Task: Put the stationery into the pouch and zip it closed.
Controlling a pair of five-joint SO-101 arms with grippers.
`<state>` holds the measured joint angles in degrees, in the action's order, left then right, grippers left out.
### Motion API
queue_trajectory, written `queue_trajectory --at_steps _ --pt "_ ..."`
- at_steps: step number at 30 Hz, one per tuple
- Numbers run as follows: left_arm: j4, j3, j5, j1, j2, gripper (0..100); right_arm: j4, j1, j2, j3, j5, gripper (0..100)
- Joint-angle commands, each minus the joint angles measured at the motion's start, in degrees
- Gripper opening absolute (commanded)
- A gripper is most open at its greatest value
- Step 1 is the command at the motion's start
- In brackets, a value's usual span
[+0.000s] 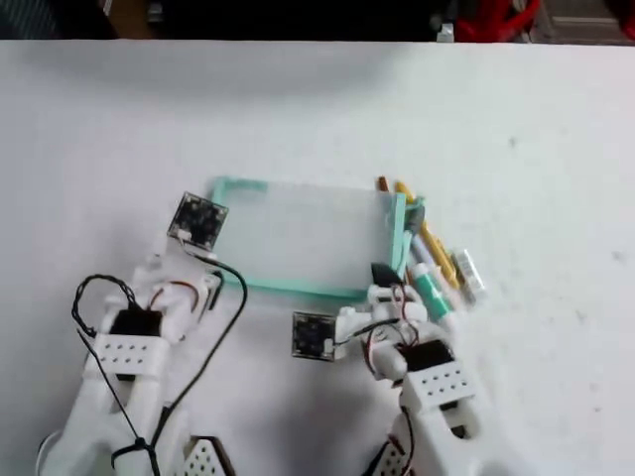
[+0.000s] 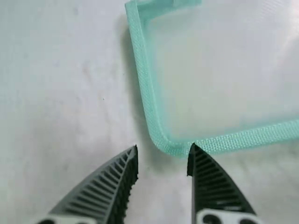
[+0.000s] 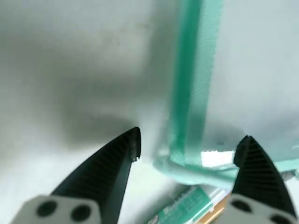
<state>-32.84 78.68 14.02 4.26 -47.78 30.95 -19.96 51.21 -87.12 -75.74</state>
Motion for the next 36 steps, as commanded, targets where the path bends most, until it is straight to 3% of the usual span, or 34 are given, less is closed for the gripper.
queue_trajectory --at_steps 1,10,17,24,30,34,36 --pt "0.9 -1.8 0.4 -0.4 -0.3 19 -7.8 -0.4 -3.5 2.4 0.7 31.9" --pt "0.9 -1.8 0.4 -0.6 -0.3 19 -31.8 -0.2 -18.0 2.2 0.4 31.0" --pt "1.7 -1.8 0.4 -0.6 0.0 19 -47.4 -0.4 -24.7 2.1 0.8 1.9" --pt "0.5 -1.9 0.2 -0.7 -0.3 21 -56.3 -0.2 -24.2 2.2 3.4 1.9" --pt "-6.8 -4.7 -2.0 -0.7 -2.8 28 -44.4 0.6 -13.5 2.9 13.2 1.8" --pt "-14.2 -6.9 0.7 -1.0 -13.7 30 -20.3 0.2 -1.8 10.3 18.6 1.8" --pt "-16.9 -6.6 4.7 -4.6 -21.0 31 -5.8 0.0 3.6 16.9 21.1 1.8"
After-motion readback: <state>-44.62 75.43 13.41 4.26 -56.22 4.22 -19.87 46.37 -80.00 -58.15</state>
